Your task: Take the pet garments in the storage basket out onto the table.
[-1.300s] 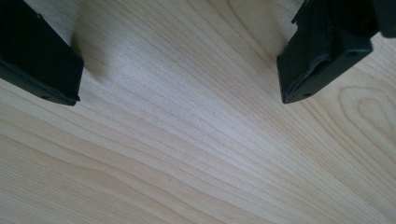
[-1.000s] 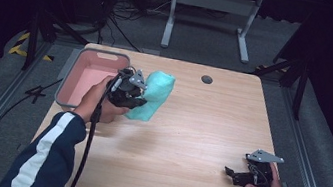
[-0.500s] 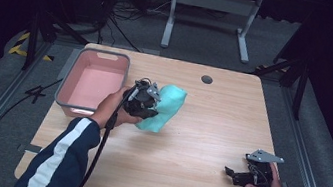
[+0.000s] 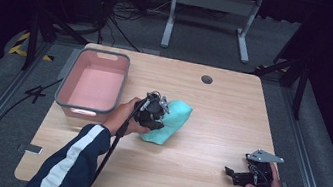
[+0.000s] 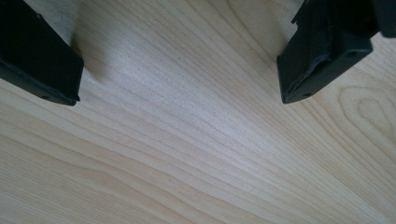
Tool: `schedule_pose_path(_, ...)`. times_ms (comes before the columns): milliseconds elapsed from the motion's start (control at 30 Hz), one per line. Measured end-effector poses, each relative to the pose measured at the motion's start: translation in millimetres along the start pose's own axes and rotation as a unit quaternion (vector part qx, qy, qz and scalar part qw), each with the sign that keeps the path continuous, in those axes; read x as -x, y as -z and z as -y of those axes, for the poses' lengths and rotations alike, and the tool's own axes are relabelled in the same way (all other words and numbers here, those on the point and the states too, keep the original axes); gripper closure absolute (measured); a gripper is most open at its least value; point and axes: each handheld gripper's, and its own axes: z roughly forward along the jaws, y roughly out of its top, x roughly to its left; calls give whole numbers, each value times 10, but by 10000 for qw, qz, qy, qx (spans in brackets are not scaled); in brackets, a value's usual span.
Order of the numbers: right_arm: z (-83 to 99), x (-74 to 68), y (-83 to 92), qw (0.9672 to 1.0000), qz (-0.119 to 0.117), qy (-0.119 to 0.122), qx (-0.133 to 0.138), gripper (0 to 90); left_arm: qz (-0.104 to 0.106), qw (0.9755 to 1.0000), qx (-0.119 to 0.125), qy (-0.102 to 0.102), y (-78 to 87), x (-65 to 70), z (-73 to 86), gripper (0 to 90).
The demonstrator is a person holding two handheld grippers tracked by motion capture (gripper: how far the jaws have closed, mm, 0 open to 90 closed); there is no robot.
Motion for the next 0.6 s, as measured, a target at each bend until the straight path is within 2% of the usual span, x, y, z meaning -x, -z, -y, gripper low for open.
schedule_pose_path(200,0,0,0,10000,0,-2,0,7,90,9999,-75,-88,-142,35,-6,679)
schedule_pose_path(300,0,0,0,10000,0,0,0,7,96,9998,-182,-44,-205,52,-4,648)
schedule_pose_path(533,0,0,0,10000,-1,-1,0,7,104,9999,-62,-49,-210,67,-7,549)
schedule_pose_path(600,0,0,0,10000,-1,-2,0,7,112,9999,-59,-47,-202,79,0,547)
